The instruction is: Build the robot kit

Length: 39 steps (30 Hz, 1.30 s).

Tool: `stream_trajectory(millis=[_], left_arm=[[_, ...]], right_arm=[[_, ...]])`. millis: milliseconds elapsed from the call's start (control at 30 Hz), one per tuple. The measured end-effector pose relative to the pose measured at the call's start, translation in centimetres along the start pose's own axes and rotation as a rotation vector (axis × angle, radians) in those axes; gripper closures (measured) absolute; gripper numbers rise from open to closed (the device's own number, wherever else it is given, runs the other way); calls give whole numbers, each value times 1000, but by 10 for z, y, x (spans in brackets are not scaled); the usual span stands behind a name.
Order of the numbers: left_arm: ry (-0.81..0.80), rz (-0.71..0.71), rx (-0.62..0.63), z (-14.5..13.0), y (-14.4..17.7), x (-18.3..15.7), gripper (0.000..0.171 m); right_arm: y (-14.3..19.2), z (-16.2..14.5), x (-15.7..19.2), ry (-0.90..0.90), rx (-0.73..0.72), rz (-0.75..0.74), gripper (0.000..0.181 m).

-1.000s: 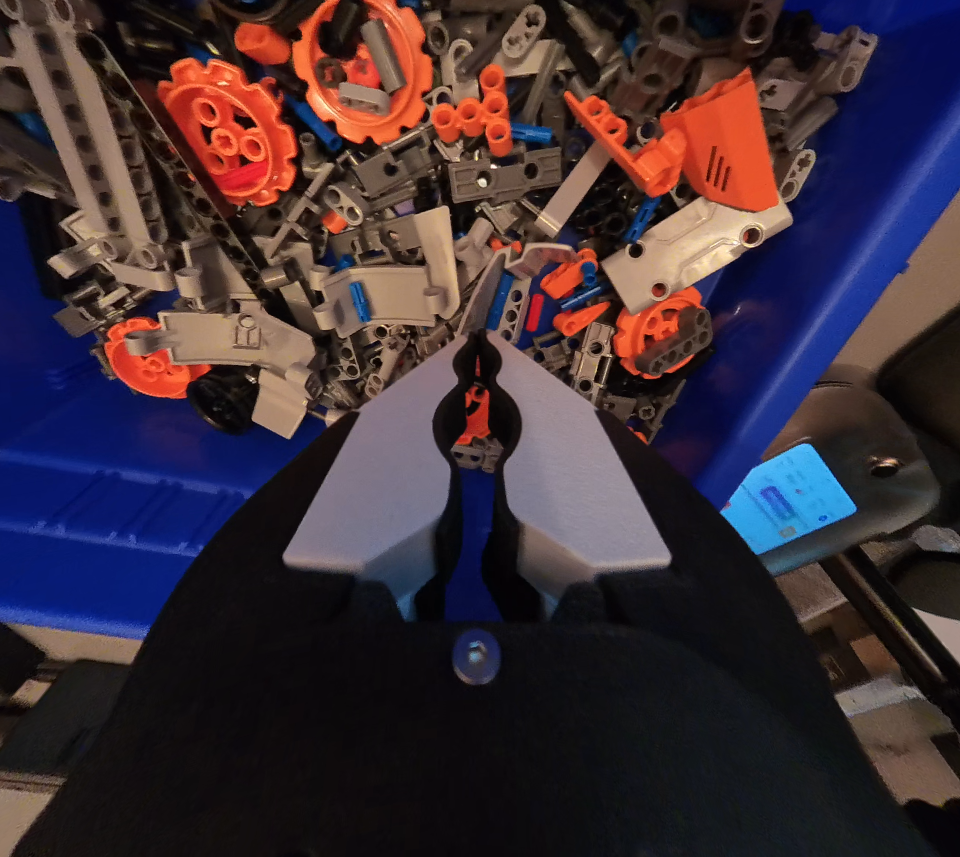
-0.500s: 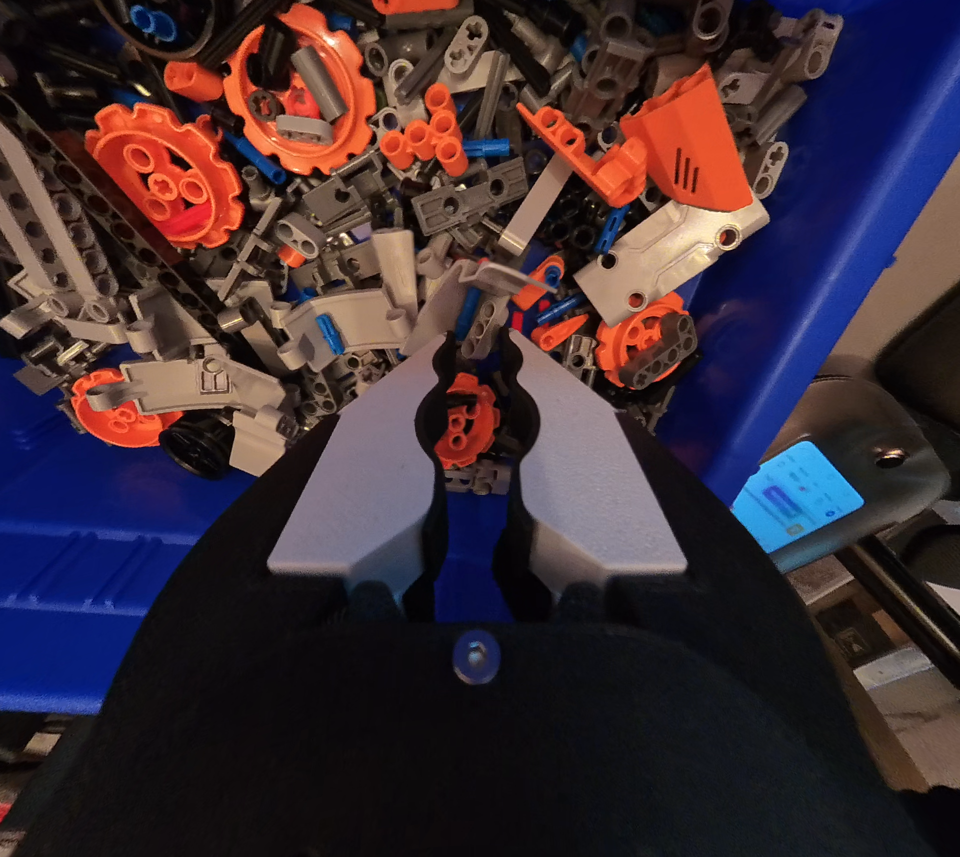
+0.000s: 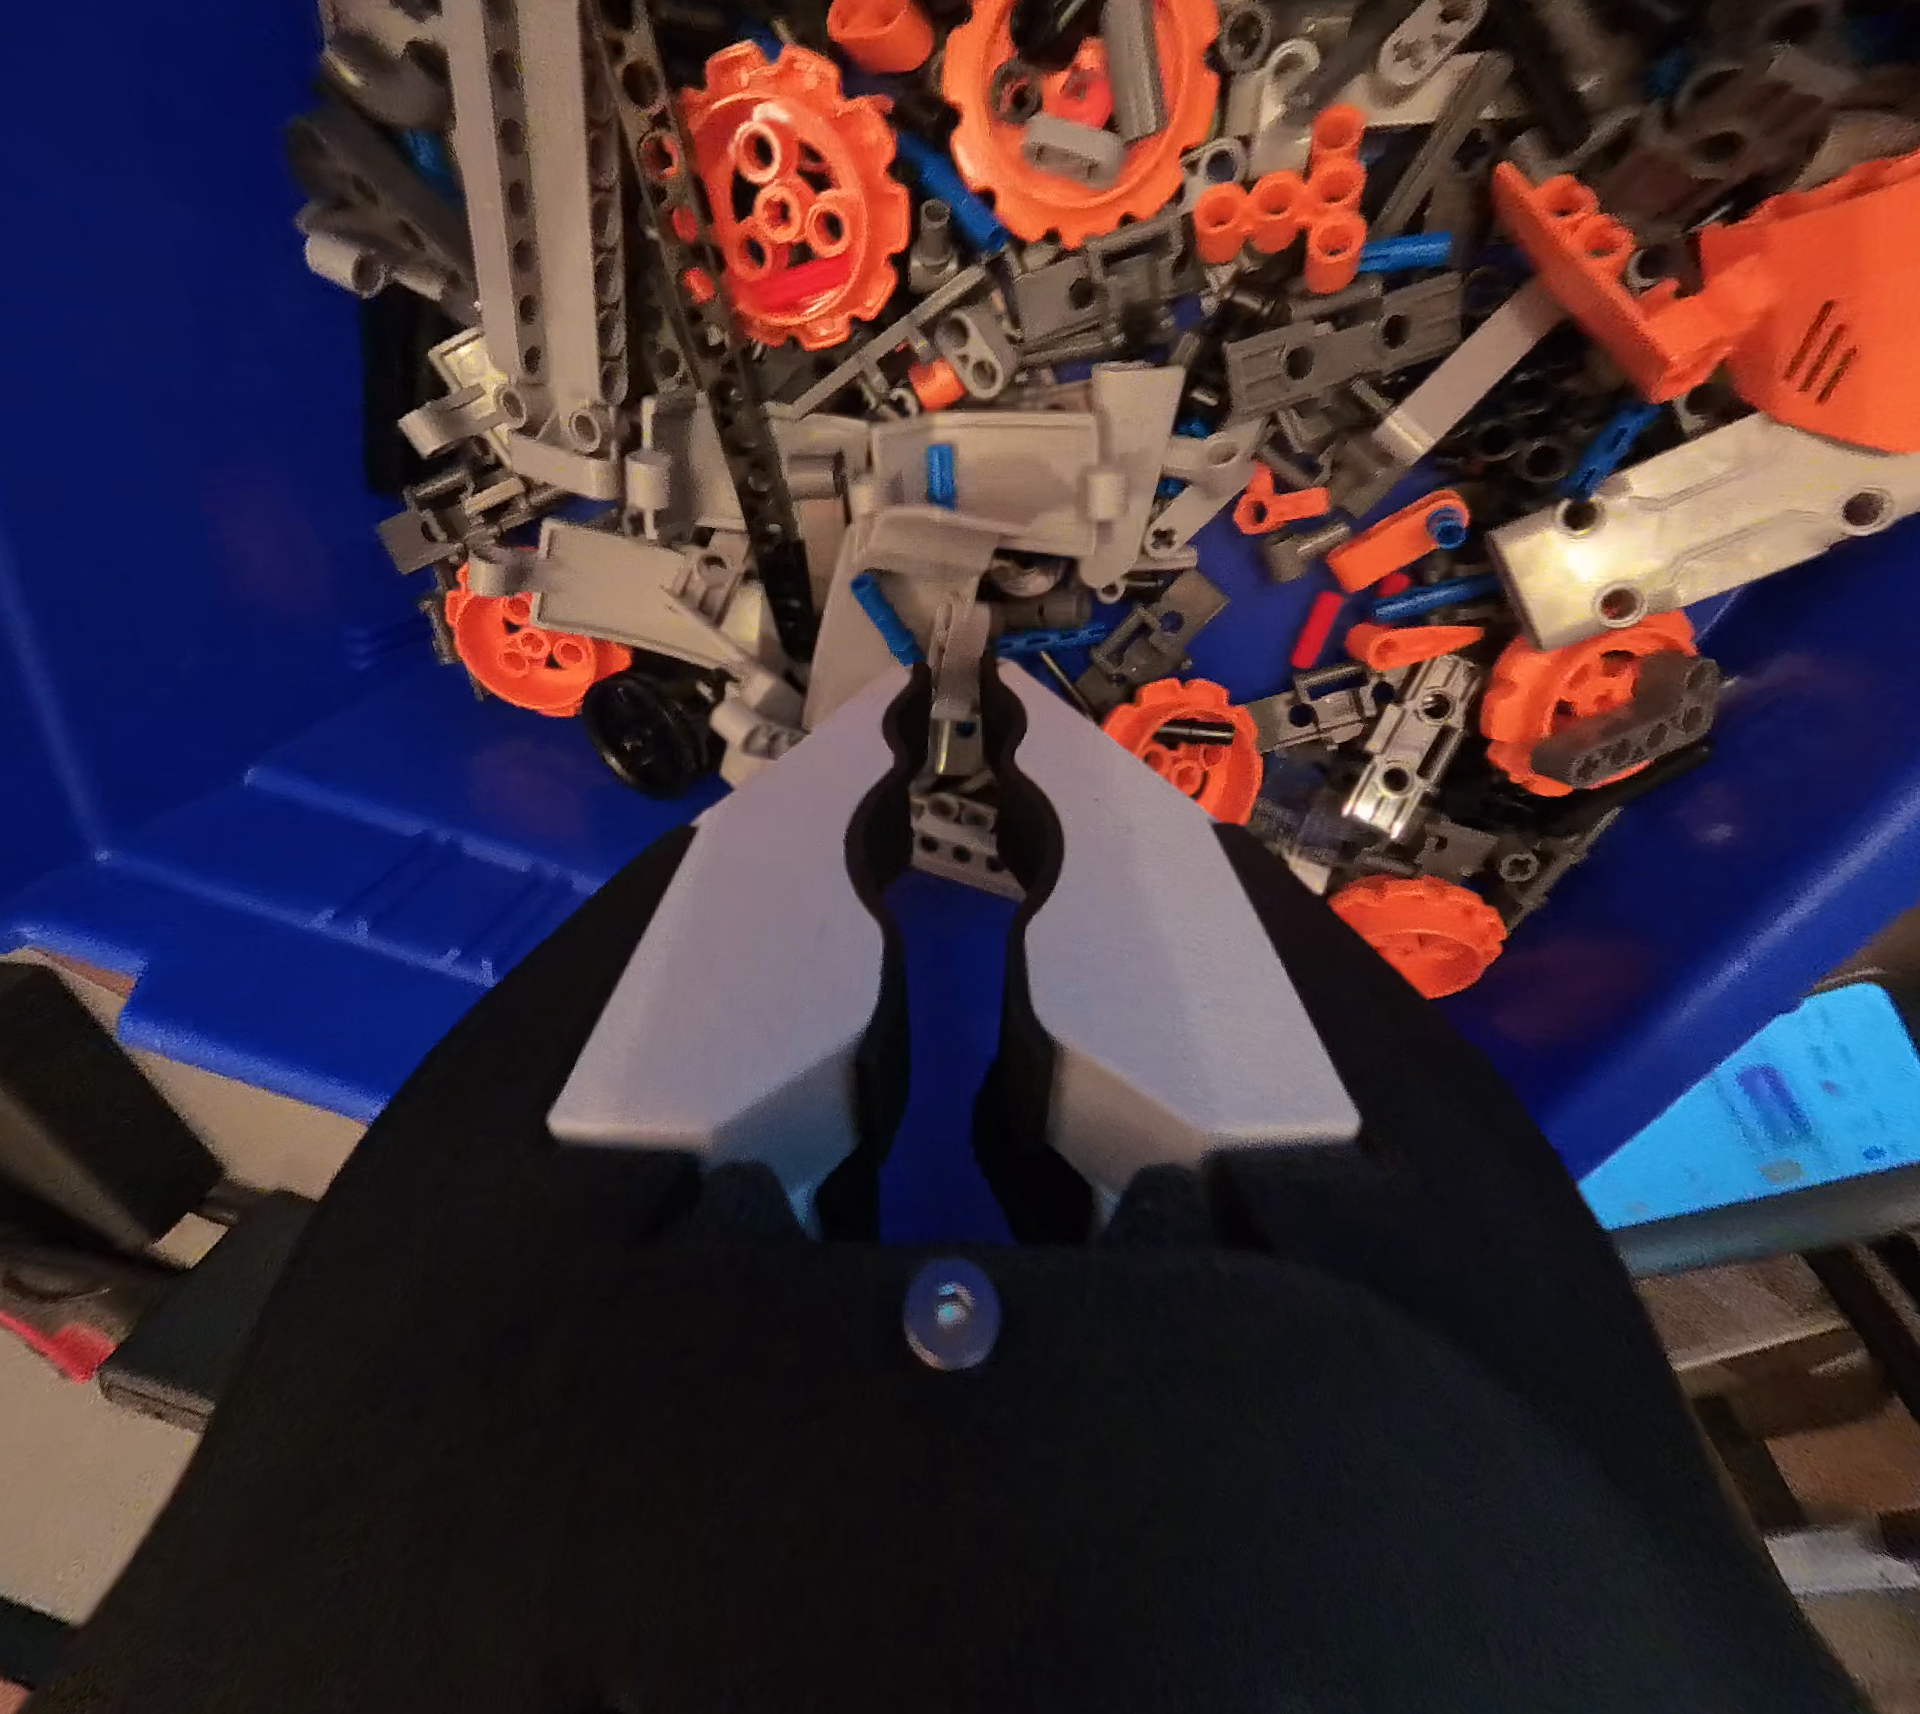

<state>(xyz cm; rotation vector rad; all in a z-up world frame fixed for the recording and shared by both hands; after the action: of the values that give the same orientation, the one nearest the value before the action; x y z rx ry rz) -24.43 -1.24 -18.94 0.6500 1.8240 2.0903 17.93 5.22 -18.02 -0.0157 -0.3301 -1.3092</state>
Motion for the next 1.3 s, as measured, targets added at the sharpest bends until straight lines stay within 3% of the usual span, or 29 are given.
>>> stream_trajectory(millis=[233, 400, 600, 800, 1300], left_arm=[[-47, -58, -32, -6, 19, -13, 140], [-188, -267, -20, -8, 29, -55, 140], [-247, -324, 17, -1, 12, -86, 137], [-243, -305, -13, 7, -4, -90, 138], [-167, -202, -8, -3, 7, -56, 144]], right_arm=[[0, 0, 0, 0, 1, -2, 178], [-1, -1, -1, -1, 6, -4, 178], [-1, -2, -1, -2, 11, -7, 178], [-1, -3, -2, -6, 12, -7, 178], [-1, -3, -3, -7, 12, -7, 178]])
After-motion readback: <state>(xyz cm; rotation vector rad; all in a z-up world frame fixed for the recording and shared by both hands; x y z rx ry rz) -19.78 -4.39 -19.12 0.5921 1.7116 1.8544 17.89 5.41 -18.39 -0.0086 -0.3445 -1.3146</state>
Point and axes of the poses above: each gripper's, where its closed fingertips meet, y back along the fingers, z out of its top, x = y × z across the jaws, the point moved 8 cm from there along y, back along the fingers, and after that the axes turned 10 degrees about y, right-handed, at the moved point
